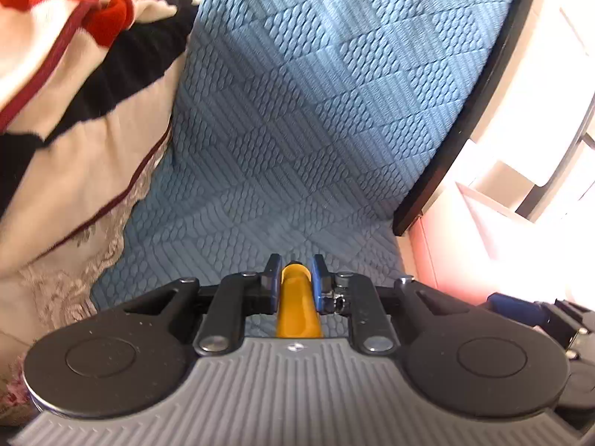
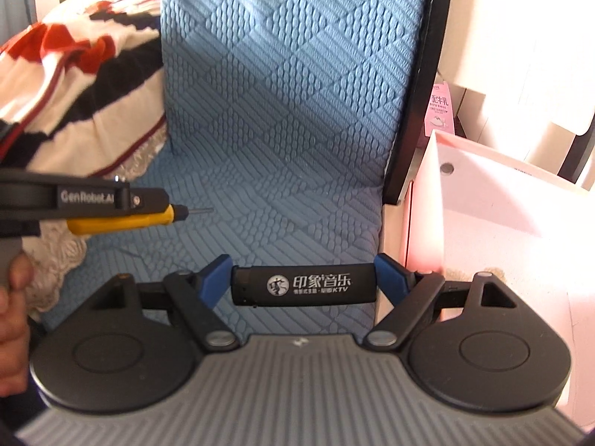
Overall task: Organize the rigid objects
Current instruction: 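Carry the screwdriver and USB stick into the box and open both tools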
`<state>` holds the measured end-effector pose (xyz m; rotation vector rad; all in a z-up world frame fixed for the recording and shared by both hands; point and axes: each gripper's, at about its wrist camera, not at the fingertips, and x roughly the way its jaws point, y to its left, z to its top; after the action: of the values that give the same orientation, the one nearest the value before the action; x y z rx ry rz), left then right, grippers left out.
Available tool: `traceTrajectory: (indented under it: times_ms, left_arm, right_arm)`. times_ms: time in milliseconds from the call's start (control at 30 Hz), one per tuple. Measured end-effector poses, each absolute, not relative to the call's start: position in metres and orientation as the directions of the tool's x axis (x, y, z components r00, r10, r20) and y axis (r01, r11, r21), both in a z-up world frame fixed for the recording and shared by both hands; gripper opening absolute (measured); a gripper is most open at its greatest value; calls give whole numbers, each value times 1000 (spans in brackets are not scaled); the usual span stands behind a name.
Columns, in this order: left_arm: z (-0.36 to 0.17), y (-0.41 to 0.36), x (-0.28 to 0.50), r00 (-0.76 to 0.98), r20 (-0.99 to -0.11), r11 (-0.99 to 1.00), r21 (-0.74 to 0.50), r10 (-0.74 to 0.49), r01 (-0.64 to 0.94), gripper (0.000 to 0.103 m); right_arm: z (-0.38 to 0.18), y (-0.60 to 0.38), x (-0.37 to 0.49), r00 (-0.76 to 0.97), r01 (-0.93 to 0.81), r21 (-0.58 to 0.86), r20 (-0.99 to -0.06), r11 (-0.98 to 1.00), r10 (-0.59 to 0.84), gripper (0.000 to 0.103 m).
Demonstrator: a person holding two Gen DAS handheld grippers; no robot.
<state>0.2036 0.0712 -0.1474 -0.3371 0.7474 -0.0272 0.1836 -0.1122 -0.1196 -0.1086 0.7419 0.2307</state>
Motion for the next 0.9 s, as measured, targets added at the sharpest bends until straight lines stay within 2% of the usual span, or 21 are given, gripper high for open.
traceTrajectory:
  times_ms: [433,900]
  left_arm:
    - [-84,49,213,798,-572,935,-353,-189,-31,20]
    - [-31,-30,232,810,-507,932,-339,-294,126,20]
  right_arm:
    - [-54,-152,190,785,-215,7,-593,977,177,85]
    - [-12,-230,179,835,-124,-11,-542,992,98,85]
